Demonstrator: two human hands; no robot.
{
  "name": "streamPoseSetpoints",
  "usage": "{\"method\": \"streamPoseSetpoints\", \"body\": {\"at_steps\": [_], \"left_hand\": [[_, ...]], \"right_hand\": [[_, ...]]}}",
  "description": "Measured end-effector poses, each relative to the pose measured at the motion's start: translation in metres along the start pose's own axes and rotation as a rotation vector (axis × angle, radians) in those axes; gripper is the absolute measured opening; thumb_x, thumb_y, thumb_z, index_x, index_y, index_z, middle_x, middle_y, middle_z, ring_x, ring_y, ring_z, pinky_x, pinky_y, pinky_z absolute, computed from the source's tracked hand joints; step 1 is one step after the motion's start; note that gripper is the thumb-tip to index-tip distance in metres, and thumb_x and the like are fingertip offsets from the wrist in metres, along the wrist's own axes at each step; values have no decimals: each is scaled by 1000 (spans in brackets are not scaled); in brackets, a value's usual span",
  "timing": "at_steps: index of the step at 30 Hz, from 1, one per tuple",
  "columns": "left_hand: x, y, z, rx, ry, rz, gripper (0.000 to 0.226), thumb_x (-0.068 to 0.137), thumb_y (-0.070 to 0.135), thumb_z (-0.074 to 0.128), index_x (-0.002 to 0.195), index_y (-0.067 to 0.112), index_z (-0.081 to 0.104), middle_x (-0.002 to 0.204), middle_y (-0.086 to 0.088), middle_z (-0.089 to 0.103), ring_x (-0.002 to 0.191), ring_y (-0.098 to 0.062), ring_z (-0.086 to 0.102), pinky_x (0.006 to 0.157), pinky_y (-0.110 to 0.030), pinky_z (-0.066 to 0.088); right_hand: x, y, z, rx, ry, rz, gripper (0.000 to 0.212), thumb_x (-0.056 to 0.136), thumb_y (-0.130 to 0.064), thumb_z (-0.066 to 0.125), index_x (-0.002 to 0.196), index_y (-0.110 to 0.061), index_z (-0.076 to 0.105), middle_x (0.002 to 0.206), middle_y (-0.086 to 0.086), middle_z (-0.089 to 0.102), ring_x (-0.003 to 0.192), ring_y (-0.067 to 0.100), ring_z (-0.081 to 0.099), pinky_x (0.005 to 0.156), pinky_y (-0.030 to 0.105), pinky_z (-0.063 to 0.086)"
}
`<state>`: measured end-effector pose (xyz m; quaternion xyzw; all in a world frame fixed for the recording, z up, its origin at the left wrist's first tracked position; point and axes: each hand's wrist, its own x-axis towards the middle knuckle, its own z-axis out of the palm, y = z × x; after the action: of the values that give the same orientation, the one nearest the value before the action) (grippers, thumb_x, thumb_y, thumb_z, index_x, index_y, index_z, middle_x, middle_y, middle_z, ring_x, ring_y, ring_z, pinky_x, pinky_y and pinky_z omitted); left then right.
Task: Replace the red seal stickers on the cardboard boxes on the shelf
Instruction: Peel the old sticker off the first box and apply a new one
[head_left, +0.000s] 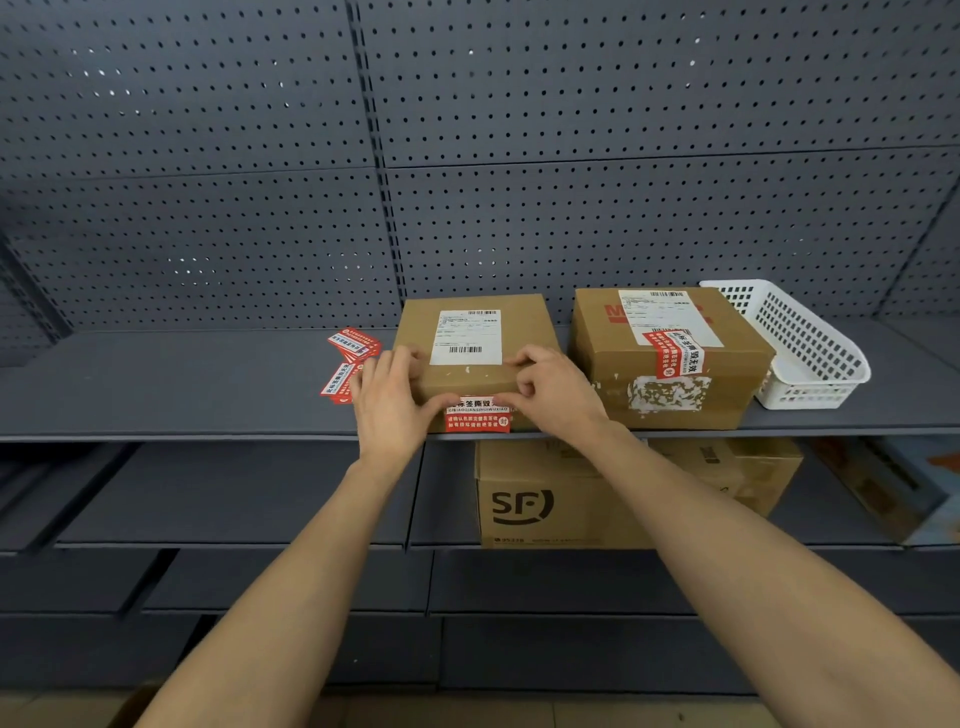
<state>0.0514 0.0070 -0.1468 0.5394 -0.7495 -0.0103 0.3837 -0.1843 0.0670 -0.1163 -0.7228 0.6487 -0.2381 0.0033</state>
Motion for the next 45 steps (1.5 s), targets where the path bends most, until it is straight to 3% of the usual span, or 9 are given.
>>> {"method": "streamPoseSetpoints", "body": {"at_steps": [11,15,17,20,28,32,38,45], "left_hand": [[2,-5,-5,-3,-1,49,72,74,71,85,128,32,57,111,11,64,115,-20,53,104,-44,40],[-10,0,-2,79,0,55,94,64,93,73,130,29,53,123,8,57,120,-21,49,112,-46,37],[-12,7,1,151,17,30,104,60,101,66,130,26,52,126,5,55,121,-23,49,116,-49,35],[-14,14,6,220,34,41,104,62,94,72,133,22,50,126,-1,53,119,-28,50,116,-51,35],[-18,7,5,351,13,104,113,59,89,79,143,19,50,123,-5,52,117,-30,50,115,-53,36],[-19,5,5,396,11,132,112,62,84,80,146,18,46,124,-7,51,118,-31,49,116,-54,37],[-19,0,5,394,7,141,110,65,83,81,147,16,48,122,-8,51,116,-31,49,109,-49,42],[-16,-16,3,375,-14,185,104,68,75,86,147,18,47,122,-7,52,116,-30,48,111,-52,43]], "right_hand": [[-1,11,4,106,28,-27,49,91,-41,82,58,-20,52,139,-10,64,131,11,56,107,42,54],[-7,5,8,56,36,-29,51,88,-54,80,53,-27,56,142,-9,62,131,12,55,111,41,49],[-6,-3,15,-8,84,-13,49,86,-63,78,59,-23,68,138,-5,63,127,15,56,112,42,46],[-7,-9,25,-79,127,-5,48,87,-60,79,75,-13,80,137,0,61,126,22,55,111,46,47],[-19,5,40,-207,138,-97,42,82,-54,85,101,-16,83,154,5,52,148,32,37,122,53,38],[-21,11,44,-228,168,-149,35,83,-41,88,103,-14,81,158,9,50,151,35,37,124,55,35],[-21,14,43,-208,170,-174,29,84,-37,88,99,-14,79,160,11,49,154,34,36,124,54,36],[-21,25,39,-142,145,-247,25,87,-33,86,93,-14,73,162,10,48,154,32,37,125,53,37]]}}
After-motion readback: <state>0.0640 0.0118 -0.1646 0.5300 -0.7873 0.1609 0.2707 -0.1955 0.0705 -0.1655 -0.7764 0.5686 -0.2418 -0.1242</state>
